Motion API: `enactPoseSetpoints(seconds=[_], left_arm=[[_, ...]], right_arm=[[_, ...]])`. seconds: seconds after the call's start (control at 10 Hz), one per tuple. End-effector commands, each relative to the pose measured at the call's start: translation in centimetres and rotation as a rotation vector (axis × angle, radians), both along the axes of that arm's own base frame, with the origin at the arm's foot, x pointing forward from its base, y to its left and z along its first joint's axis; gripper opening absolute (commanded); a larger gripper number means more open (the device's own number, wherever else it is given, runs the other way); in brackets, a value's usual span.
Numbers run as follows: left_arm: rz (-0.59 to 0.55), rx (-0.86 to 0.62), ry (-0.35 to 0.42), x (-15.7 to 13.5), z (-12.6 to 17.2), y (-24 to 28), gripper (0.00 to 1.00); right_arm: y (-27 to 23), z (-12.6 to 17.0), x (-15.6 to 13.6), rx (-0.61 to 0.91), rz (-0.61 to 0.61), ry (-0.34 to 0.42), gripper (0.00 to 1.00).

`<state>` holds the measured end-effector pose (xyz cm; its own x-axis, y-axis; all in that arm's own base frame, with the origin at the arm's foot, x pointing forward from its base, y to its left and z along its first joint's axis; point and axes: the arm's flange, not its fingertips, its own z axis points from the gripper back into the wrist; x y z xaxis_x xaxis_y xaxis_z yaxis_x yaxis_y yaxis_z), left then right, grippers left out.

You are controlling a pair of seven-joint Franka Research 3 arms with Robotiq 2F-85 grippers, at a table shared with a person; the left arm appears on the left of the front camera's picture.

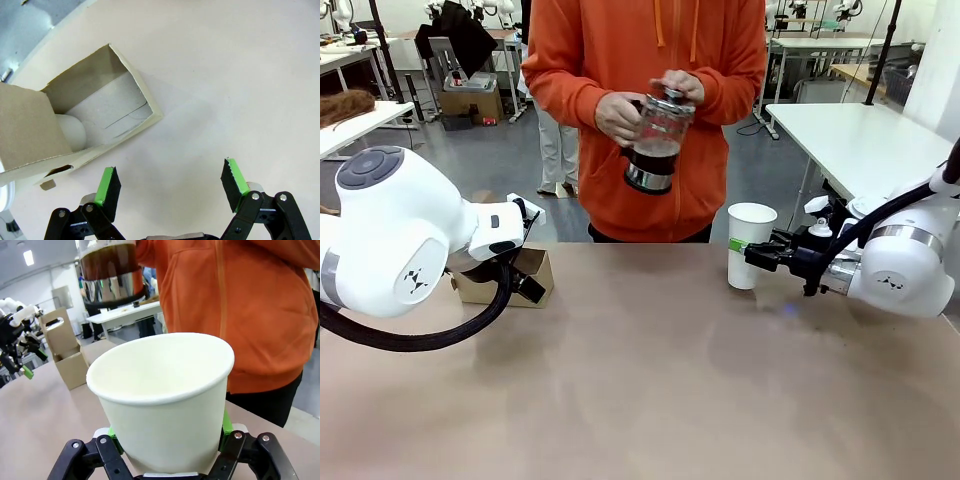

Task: Pour a drink into a cup and package it in a carrier.
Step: When a person places the Paper Cup Lid on the 600 ml Paper Cup , lift the 600 ml Paper Cup.

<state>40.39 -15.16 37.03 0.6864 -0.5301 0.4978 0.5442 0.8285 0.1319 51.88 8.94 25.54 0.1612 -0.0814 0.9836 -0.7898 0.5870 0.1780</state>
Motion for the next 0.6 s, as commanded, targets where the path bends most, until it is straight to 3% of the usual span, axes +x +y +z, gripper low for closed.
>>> enactPoseSetpoints(seconds=[0.0,0.5], left_arm=[[0.0,-0.001,0.0,-0.02,0.02,0.03,1.0],[0.0,-0.001,0.0,-0.02,0.02,0.03,1.0]], right_arm=[[0.22,0.22,0.01,0.005,-0.012,-0.003,0.8],[0.22,0.22,0.01,0.005,-0.012,-0.003,0.8]])
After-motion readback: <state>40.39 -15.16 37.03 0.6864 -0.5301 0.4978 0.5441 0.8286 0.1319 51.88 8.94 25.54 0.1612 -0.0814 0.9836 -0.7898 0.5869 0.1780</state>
